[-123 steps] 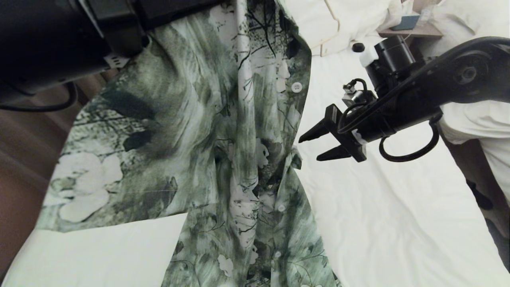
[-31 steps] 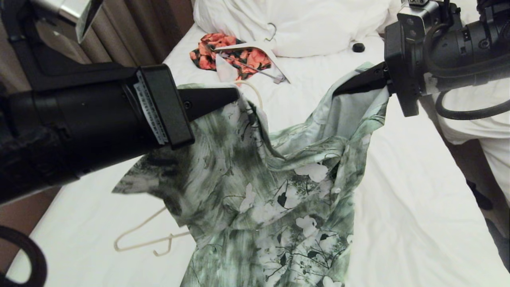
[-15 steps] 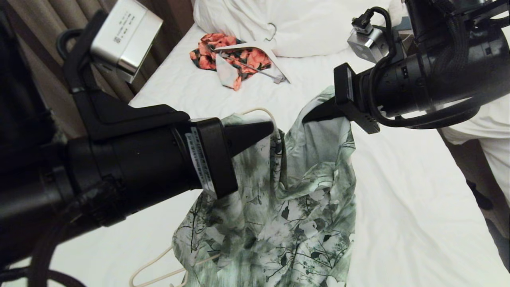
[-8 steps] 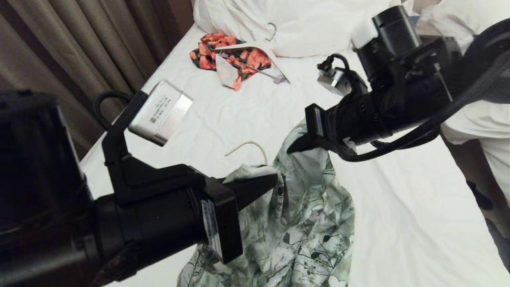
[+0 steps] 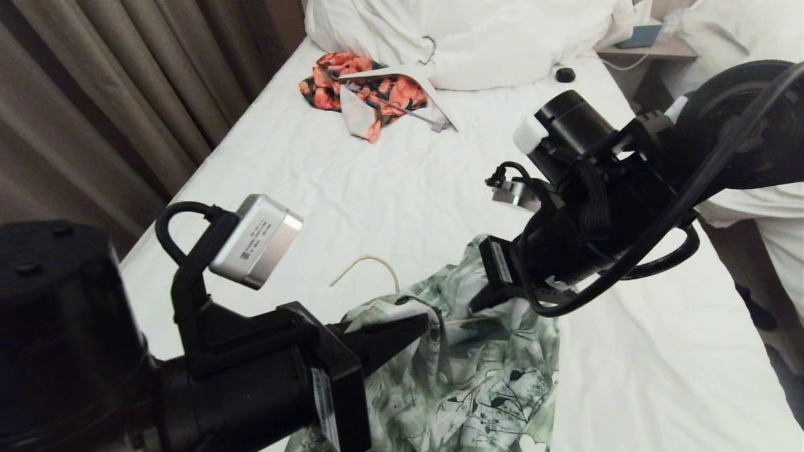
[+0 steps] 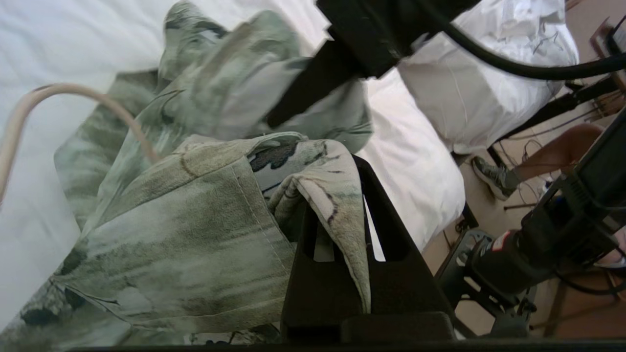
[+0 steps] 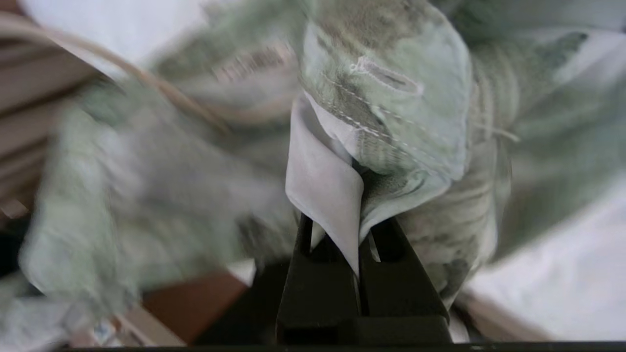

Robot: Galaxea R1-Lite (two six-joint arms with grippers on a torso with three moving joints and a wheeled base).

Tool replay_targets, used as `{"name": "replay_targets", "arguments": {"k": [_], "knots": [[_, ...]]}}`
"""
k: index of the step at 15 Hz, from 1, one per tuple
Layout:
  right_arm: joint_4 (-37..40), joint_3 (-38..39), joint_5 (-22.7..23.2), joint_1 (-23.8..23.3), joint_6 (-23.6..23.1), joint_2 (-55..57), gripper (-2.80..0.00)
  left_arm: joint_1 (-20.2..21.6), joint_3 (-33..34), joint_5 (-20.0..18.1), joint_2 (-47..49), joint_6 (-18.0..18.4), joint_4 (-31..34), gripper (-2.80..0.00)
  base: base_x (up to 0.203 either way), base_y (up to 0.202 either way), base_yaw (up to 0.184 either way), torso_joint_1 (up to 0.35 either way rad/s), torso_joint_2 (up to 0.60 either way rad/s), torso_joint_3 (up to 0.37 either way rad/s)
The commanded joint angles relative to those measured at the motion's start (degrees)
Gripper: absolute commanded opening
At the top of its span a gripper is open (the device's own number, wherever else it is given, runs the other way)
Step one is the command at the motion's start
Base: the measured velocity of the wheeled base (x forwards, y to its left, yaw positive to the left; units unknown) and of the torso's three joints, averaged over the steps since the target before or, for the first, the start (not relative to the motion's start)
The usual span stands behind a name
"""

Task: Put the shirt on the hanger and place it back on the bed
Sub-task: Hook the other side of the shirt onto the hanger

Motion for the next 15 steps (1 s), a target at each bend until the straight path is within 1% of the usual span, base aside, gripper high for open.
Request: {"name": "replay_targets", "arguments": {"k": [1,4,5,6,7,10,12,13,15], "knots": [[2.59,0.1,-0.15,0.06,0.14,-0.15,-2.8,-0.01,0.53,-0.24,0.93,-0.18,-0.46,-2.8,0.0,0.0,0.0,0.0,0.0,0.0],[7.29,0.14,-4.1,0.03,-0.15,-1.32,-2.8,-0.02,-0.05,-0.64,3.25,-0.01,-3.51,-2.8,0.0,0.0,0.0,0.0,0.0,0.0],[8.74,0.19,-4.57,-0.17,-0.71,-2.01,-2.8,-0.02,-0.27,-1.7,4.14,0.01,-4.49,-2.8,0.0,0.0,0.0,0.0,0.0,0.0],[10.06,0.32,-4.57,-0.39,-1.71,-2.73,-0.98,0.06,-0.2,-2.35,4.78,-0.07,-4.79,-2.8,0.0,0.0,0.0,0.0,0.0,0.0],[10.89,0.56,-4.57,-0.38,-2.37,-2.96,0.0,0.24,-0.17,-2.39,5.25,-0.16,-4.82,-2.8,0.0,0.0,0.0,0.0,0.0,0.0],[13.54,0.81,-4.65,-0.38,-2.93,-3.12,0.0,0.24,-1.68,-2.48,6.25,-0.08,-4.91,-2.8,0.0,0.0,0.0,0.0,0.0,0.0],[16.08,0.81,-6.1,-0.54,-4.15,-4.13,0.0,0.24,-3.16,-2.48,7.35,-0.08,-4.9,-2.8,0.0,0.0,0.0,0.0,0.0,0.0],[16.2,0.81,-6.49,-1.31,-4.35,-5.52,0.0,0.32,-3.24,-2.48,7.53,-0.08,-4.91,-2.8,0.0,0.0,0.0,0.0,0.0,0.0],[16.63,0.81,-6.73,-4.48,-5.97,-8.49,0.0,0.33,-3.13,-2.48,7.61,-0.16,-4.91,-2.8,0.0,0.0,0.0,0.0,0.0,0.0]]}}
